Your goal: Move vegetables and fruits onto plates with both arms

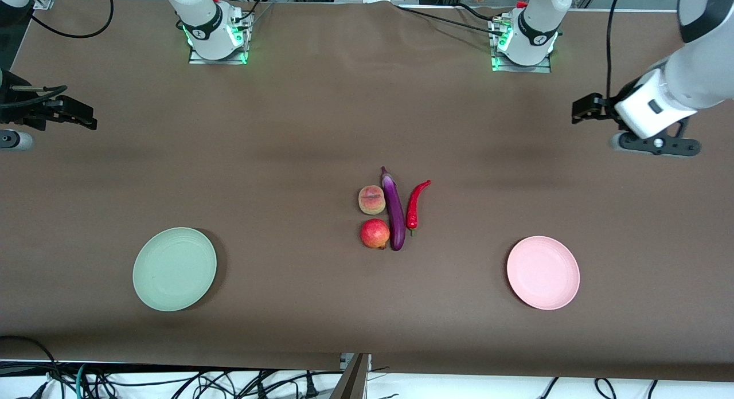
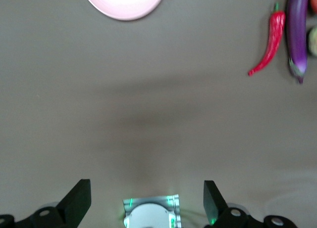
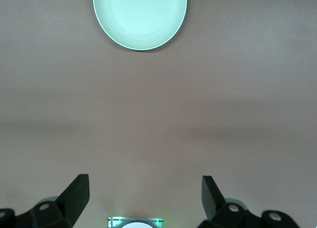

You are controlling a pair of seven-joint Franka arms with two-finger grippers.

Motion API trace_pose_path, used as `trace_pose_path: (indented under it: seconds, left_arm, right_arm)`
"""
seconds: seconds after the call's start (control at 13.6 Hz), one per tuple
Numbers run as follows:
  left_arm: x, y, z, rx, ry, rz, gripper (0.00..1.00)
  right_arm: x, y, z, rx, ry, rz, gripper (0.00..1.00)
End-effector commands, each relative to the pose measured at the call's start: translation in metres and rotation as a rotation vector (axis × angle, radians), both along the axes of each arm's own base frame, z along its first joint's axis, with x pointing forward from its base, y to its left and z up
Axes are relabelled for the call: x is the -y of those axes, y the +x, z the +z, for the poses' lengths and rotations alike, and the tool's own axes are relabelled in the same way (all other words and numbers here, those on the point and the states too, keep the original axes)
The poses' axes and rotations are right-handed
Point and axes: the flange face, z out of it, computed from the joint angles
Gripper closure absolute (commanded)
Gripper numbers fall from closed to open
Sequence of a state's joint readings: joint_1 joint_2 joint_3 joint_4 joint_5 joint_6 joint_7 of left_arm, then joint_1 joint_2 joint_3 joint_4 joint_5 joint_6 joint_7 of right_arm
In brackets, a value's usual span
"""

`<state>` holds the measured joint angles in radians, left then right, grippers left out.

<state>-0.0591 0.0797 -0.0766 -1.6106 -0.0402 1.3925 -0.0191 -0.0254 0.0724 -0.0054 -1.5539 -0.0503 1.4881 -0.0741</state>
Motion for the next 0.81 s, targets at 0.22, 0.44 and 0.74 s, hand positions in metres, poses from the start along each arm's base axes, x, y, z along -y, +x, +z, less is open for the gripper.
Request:
trace_pose_path:
  seconds: [0.22,0.44,0.74]
  left_arm:
    - [0.056,0.024,-0.043,-0.001,-0.047,-0.1,0.0]
    - [0.095,0.04,-0.082,0.03,-0.077,-0.132,0.0]
    - [0.167,0.056,-0.159,0.071,-0.107,-0.142,0.0]
  right_arm:
    - [0.0,0.016,-0.023,-0.033,0.009,0.002,0.0]
    - [-0.001,0.019,-0.03,-0.044,0.02,-0.002,0.0]
    - [-0.019,0.034,-0.048,-0.031,0.106,0.006,0.0]
